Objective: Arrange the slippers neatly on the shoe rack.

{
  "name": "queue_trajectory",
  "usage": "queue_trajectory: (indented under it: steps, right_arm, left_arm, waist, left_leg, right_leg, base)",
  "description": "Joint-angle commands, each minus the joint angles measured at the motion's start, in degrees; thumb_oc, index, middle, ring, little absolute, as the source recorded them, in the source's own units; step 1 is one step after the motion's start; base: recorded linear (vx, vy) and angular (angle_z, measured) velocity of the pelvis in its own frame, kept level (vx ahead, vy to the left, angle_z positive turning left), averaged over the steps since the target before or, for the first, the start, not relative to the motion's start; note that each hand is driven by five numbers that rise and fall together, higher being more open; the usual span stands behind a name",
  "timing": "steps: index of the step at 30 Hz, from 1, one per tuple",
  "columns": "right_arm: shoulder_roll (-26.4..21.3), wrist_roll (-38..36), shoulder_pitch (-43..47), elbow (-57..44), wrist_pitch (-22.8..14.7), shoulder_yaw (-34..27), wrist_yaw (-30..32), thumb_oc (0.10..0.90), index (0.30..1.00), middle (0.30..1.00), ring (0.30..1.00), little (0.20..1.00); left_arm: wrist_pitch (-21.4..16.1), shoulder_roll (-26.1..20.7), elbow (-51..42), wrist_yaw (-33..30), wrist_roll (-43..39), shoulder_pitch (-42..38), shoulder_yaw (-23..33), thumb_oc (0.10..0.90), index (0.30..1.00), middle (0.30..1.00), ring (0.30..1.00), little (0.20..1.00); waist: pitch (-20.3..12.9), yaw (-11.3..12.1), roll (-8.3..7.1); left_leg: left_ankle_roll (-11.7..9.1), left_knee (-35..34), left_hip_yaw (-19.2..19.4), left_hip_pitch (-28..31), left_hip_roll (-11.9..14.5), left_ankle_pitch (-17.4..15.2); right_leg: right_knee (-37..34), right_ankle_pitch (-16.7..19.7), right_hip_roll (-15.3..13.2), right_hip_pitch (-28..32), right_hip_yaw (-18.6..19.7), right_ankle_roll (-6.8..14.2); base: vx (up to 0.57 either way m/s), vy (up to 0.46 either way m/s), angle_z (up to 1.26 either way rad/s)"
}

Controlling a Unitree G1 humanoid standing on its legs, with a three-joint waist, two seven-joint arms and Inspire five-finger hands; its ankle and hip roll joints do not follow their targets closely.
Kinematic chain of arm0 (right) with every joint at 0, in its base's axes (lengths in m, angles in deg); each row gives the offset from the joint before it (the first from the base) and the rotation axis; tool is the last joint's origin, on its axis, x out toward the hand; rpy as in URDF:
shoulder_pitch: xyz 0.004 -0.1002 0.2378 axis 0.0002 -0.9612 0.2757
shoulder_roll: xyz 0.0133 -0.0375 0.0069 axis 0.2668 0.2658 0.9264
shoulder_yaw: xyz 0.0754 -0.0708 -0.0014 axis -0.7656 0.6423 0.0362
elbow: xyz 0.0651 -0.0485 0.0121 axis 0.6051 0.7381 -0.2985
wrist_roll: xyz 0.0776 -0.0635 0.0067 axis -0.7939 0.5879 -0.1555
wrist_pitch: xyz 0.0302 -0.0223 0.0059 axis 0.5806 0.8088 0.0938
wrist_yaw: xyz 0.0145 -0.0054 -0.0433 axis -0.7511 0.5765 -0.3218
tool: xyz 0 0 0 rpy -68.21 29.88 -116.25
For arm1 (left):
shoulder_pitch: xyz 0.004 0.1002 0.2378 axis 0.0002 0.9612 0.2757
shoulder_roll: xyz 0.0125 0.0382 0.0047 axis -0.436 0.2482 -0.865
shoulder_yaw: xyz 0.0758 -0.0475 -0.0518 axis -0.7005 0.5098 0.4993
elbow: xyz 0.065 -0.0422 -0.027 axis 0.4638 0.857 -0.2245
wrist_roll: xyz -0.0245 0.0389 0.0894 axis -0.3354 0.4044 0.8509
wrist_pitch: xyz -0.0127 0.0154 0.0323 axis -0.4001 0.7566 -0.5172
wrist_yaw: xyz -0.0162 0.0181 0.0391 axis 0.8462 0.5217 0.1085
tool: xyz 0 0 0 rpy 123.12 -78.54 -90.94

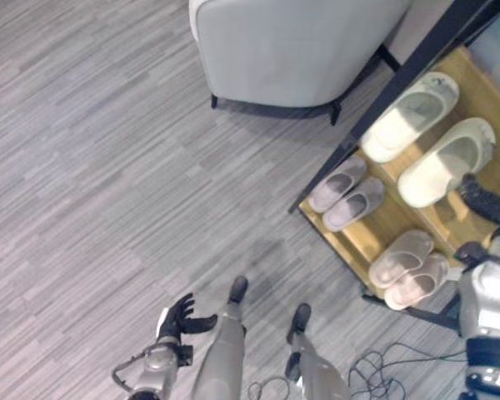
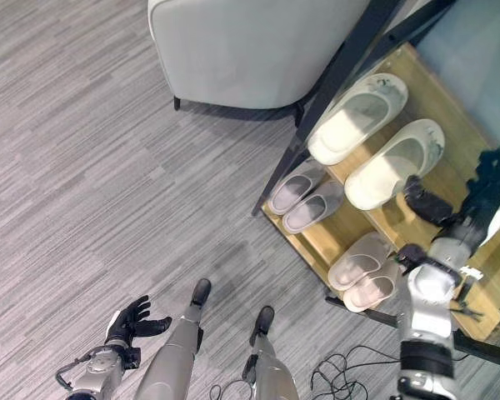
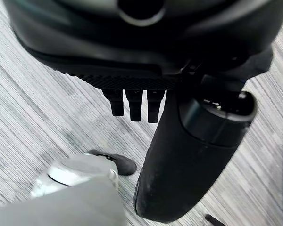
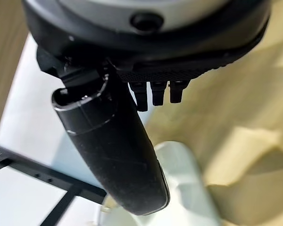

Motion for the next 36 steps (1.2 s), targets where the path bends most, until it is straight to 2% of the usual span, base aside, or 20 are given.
queue_trajectory:
  steps: [1,16,30,33,36]
  right_arm:
    - [-5.6,-1.7,-1.7,-4.4,-6.3,-2.1,-0.7,0.800,0.900,0.900,0.900,0.900]
    - [-5.1,-9.9,3.7,6.5,-6.3,4.5,-5.0,0.800,0.900,0.900,0.900,0.900]
    - [-5.3,-9.6,8.9,7.6,-5.8,7.3,-4.3,0.800,0.900,0.900,0.900,0.900]
    - [-7.2,-5.6,11.4,7.7,-4.8,8.2,-2.2,0.800,0.900,0.900,0.900,0.900]
    - [-8.7,-4.5,12.8,7.2,-3.7,10.1,-3.9,0.800,0.900,0.900,0.900,0.900]
  left_arm:
    - [-1.5,0.5,2.7,-0.2,0.3,2.9,0.0,0.800,0.900,0.900,0.900,0.900]
    - [-1.9,-0.2,1.4,0.0,1.7,3.5,-2.6,0.800,0.900,0.900,0.900,0.900]
    - [-1.9,-0.3,2.3,-0.8,2.4,3.1,-3.6,0.800,0.900,0.900,0.900,0.900]
    - [-1.8,-0.5,2.2,-1.1,3.1,3.4,-3.9,0.800,0.900,0.900,0.900,0.900]
    - [-1.8,-1.4,1.2,-1.1,3.1,4.0,-3.5,0.800,0.900,0.900,0.900,0.900]
  waist:
    - [-6.4,-1.7,-0.07]
    - [-5.8,-0.5,0.06]
    - [-5.0,1.0,0.33]
    - [-5.1,1.4,0.34]
    - [-5.2,1.8,-0.30]
  left_leg:
    - [0.2,-4.6,0.8,4.5,1.6,-4.1]
    - [0.3,-4.7,0.5,4.3,1.1,-3.8]
    - [0.5,-5.0,-0.2,3.7,0.4,-3.5]
    - [0.6,-5.0,-0.4,3.6,0.2,-3.5]
    - [0.7,-4.9,-0.3,3.9,0.1,-3.6]
  right_leg:
    - [4.2,-4.5,-0.1,-0.4,1.7,1.5]
    - [3.8,-4.5,-0.3,-0.3,1.5,1.3]
    - [3.9,-4.4,-0.8,-0.4,0.5,1.4]
    - [3.9,-4.5,-0.9,-0.3,0.3,1.4]
    - [4.3,-4.7,-1.0,-0.2,0.2,1.3]
  base:
    - [0.00,0.000,0.00]
    - [0.00,0.000,0.00]
    - [0.01,0.007,0.03]
    - [0.01,0.032,0.09]
    - [0.00,0.000,0.00]
